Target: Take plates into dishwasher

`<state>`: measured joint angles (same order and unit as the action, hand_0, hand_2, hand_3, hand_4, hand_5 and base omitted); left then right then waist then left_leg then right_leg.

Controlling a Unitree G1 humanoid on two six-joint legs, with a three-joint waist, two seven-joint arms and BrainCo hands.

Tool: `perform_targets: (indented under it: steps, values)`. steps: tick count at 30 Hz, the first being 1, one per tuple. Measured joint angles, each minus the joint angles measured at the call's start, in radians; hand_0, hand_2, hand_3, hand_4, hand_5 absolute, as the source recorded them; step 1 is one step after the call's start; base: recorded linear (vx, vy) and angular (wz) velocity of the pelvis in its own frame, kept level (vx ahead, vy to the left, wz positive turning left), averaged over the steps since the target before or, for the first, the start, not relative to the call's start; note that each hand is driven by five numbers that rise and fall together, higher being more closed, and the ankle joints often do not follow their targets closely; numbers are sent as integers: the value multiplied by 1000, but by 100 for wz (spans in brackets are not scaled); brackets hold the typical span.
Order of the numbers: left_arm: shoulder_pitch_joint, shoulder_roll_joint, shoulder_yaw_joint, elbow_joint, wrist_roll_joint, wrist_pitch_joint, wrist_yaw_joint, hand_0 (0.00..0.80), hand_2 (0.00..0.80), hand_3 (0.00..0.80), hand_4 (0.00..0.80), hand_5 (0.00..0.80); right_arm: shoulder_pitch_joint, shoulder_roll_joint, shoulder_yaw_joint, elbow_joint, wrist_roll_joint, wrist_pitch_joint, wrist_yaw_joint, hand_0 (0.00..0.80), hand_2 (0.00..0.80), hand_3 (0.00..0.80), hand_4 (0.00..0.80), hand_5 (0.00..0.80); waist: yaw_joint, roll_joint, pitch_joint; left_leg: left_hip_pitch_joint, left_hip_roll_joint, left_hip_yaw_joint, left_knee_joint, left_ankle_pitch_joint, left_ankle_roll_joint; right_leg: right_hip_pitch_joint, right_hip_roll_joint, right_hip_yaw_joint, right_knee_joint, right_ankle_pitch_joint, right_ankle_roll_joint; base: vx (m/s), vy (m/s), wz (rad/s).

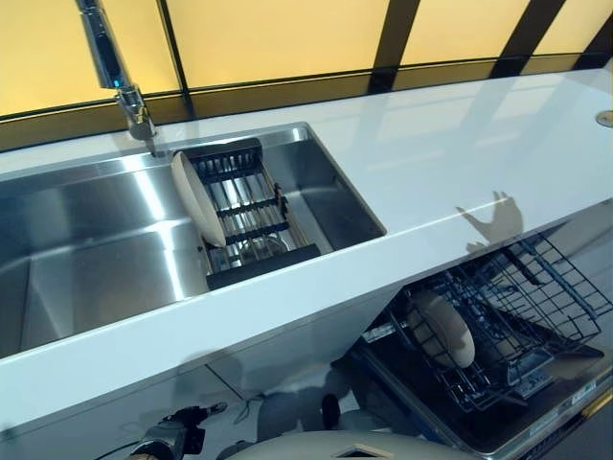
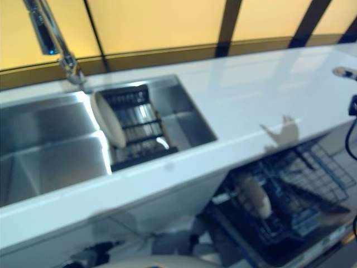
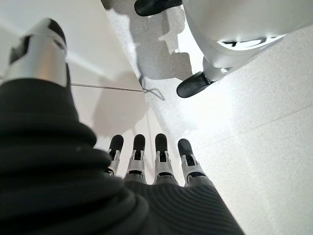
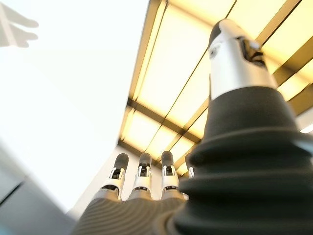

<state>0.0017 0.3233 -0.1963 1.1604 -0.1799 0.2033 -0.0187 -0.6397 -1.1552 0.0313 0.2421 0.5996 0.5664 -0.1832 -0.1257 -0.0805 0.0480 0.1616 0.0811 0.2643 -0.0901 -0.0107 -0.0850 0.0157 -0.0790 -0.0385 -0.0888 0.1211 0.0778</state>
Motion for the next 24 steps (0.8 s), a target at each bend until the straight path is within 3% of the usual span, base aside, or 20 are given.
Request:
perform_targets:
  steps: [6,15,24]
  values:
    - [4,-2,2,1,0,7,3,0,0,0,0,0,-82,129,107,-53,4,8,3,0,0,0,0,0,57,-4,-4,-2,-4,-34,0,5,4,17,-10,-34,-1,-6,3,-9,12,17]
    - [5,-5,2,0,0,7,11,0,0,0,0,0,-113,347,239,-91,23,31,3,0,0,0,0,0,96,-9,-7,-21,-15,-91,4,17,10,29,-28,-88,0,-12,4,7,15,18]
    - [11,-15,-1,-11,0,7,12,0,0,0,0,0,-153,445,341,-91,42,51,1,0,0,0,0,0,133,0,8,-34,-17,-119,2,24,12,33,-33,-117,0,-15,6,5,19,10]
